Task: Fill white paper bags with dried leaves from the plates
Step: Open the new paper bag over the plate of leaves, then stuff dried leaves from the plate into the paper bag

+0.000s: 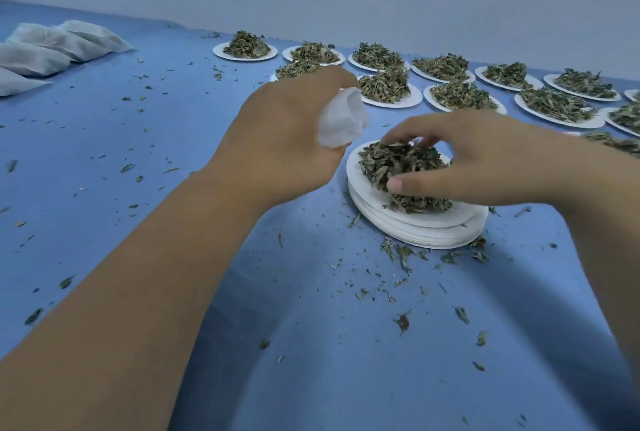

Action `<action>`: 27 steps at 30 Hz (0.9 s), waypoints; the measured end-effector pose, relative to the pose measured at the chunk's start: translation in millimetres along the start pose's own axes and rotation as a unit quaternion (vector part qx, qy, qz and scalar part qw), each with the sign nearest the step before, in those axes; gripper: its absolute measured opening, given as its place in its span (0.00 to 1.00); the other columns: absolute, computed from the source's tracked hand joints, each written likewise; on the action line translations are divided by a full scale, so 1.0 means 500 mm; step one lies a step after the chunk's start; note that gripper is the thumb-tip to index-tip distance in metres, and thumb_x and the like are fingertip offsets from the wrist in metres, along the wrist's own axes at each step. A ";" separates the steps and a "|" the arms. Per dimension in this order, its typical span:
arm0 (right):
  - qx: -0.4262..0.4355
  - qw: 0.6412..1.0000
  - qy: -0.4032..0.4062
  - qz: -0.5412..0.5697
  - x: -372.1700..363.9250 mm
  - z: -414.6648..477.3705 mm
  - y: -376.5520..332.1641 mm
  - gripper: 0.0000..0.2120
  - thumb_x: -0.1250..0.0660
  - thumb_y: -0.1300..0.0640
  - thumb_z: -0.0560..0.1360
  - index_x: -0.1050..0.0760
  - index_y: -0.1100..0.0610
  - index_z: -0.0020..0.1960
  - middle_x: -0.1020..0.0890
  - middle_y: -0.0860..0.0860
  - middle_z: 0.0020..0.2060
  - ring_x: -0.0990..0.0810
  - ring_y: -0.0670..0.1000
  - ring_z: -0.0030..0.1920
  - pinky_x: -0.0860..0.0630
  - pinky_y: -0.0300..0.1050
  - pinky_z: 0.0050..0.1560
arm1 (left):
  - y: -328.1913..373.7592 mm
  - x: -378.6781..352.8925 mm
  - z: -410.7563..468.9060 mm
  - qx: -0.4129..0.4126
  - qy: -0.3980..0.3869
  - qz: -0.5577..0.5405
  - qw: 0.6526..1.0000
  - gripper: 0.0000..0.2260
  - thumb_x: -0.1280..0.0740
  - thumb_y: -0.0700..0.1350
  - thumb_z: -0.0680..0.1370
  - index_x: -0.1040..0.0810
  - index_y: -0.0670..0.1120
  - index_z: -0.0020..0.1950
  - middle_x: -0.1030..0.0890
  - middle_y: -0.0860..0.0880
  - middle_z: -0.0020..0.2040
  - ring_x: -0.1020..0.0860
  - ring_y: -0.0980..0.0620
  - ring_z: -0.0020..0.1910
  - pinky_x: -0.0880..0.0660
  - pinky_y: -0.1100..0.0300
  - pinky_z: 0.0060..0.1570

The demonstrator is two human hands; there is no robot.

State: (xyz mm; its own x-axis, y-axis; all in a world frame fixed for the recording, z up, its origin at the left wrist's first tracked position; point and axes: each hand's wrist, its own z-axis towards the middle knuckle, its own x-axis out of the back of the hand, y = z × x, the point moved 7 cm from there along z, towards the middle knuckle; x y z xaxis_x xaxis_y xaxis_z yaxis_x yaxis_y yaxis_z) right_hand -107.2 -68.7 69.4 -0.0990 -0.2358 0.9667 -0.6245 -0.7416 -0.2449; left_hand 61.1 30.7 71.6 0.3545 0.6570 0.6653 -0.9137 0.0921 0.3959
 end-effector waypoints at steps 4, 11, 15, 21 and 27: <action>0.019 0.997 0.071 0.002 -0.009 -0.019 0.019 0.24 0.26 0.35 0.69 0.28 0.29 0.63 0.27 0.30 0.53 0.28 0.25 0.43 0.36 0.30 0.42 | 0.023 -0.036 0.005 -0.036 -0.083 0.038 0.995 0.16 0.31 0.43 0.72 0.27 0.57 0.57 0.23 0.56 0.45 0.26 0.48 0.42 0.27 0.56 0.38; 0.001 0.997 0.071 0.036 -0.020 -0.033 0.060 0.23 0.30 0.31 0.66 0.28 0.29 0.60 0.22 0.33 0.53 0.23 0.33 0.52 0.29 0.38 0.44 | 0.045 -0.078 0.064 -0.034 -0.114 0.047 0.992 0.09 0.34 0.39 0.71 0.28 0.49 0.48 0.25 0.51 0.42 0.26 0.47 0.41 0.24 0.48 0.39; -0.004 0.991 0.119 0.057 -0.012 -0.039 0.067 0.12 0.24 0.42 0.69 0.21 0.34 0.52 0.19 0.35 0.44 0.22 0.32 0.46 0.31 0.35 0.40 | 0.028 -0.115 0.044 -0.029 -0.128 0.055 0.990 0.15 0.32 0.40 0.70 0.38 0.54 0.39 0.32 0.56 0.38 0.31 0.55 0.36 0.35 0.57 0.31; 0.005 0.963 0.220 0.154 0.031 -0.062 0.069 0.09 0.22 0.47 0.71 0.18 0.37 0.48 0.20 0.33 0.40 0.23 0.27 0.38 0.27 0.37 0.32 | 0.022 -0.102 0.031 -0.014 -0.107 0.035 0.994 0.14 0.32 0.42 0.69 0.38 0.52 0.39 0.30 0.53 0.36 0.30 0.55 0.35 0.39 0.58 0.30; 0.019 0.947 0.295 0.127 0.054 -0.076 0.048 0.10 0.24 0.50 0.72 0.19 0.39 0.51 0.20 0.35 0.48 0.22 0.30 0.42 0.29 0.32 0.47 | 0.041 -0.099 0.028 -0.029 -0.098 0.088 0.991 0.12 0.32 0.44 0.69 0.35 0.51 0.44 0.29 0.52 0.36 0.28 0.47 0.36 0.35 0.56 0.32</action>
State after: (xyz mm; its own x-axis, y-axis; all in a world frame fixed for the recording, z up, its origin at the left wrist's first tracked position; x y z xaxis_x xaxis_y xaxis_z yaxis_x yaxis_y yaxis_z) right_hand -154.2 -69.3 92.5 -0.6642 -0.0262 0.7471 -0.4956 -0.7327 -0.4664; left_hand 27.7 -10.3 55.4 0.2163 0.5088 0.8333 -0.9724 0.0358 0.2305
